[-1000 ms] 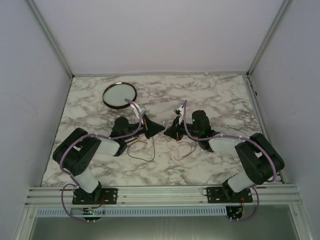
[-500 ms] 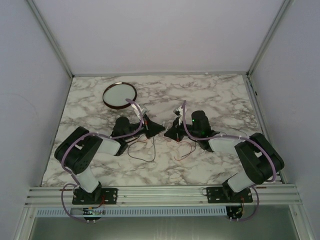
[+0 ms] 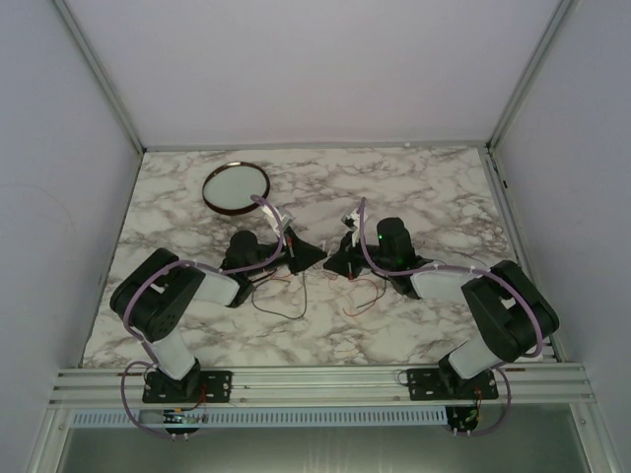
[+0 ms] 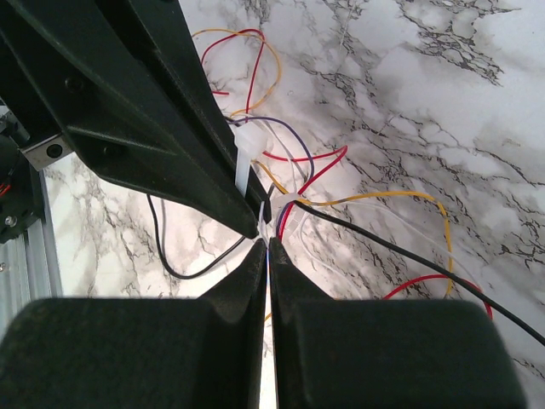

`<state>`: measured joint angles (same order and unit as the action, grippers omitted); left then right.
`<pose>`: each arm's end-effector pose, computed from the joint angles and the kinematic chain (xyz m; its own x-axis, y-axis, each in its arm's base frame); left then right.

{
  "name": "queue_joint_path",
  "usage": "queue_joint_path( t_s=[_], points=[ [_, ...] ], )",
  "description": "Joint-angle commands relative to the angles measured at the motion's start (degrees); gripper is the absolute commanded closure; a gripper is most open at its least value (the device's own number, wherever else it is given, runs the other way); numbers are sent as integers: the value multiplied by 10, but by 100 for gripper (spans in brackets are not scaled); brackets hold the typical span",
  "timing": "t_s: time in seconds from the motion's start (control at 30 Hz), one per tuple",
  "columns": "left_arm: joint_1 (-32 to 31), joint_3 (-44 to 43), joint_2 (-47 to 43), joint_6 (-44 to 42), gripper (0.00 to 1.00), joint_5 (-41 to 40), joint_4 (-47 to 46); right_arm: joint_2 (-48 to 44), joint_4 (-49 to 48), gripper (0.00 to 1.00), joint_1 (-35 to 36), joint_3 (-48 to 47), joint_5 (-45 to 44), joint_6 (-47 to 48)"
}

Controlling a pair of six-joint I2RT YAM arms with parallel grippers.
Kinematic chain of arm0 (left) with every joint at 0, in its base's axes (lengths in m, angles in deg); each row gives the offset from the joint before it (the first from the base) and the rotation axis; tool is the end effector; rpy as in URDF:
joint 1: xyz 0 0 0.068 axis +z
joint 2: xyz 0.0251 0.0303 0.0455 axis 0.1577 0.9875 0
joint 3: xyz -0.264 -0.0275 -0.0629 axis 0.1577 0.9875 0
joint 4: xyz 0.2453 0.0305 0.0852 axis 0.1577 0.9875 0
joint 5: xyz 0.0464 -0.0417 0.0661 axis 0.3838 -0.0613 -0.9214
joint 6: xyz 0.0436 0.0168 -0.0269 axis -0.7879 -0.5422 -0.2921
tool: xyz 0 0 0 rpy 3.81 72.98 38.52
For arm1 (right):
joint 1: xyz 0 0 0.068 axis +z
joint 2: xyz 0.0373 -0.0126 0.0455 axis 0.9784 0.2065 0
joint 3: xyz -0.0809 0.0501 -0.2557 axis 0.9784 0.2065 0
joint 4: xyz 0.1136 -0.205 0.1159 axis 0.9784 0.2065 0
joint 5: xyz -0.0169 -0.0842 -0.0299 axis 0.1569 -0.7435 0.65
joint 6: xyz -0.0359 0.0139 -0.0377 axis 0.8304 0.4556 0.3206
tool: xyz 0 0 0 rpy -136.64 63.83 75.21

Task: Zip-tie the wires
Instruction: Tie the cable at the center of the board.

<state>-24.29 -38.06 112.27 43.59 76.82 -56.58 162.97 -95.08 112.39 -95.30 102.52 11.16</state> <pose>0.2459 -0.1867 0.1787 -0.3528 -0.2080 -0.9123 0.8649 0.2995 -0.4028 0.2316 0.1842 0.1757 -0.5616 -0.1045 -0.8208 -0.7840 0.3844 0.4874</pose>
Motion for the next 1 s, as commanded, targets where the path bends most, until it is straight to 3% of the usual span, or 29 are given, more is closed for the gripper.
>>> queue_joint_path(
  t_s=[0.0, 0.7, 0.97],
  points=[
    [-4, -16, 6, -4, 94, 14, -43, 4, -4, 100, -5, -26, 12, 6],
    [-13, -26, 18, -6, 91, 13, -38, 7, -6, 100, 1, -30, 15, 7],
    [-14, -31, 20, -9, 100, 13, -27, 3, -1, 100, 2, -30, 9, 11]
  ],
)
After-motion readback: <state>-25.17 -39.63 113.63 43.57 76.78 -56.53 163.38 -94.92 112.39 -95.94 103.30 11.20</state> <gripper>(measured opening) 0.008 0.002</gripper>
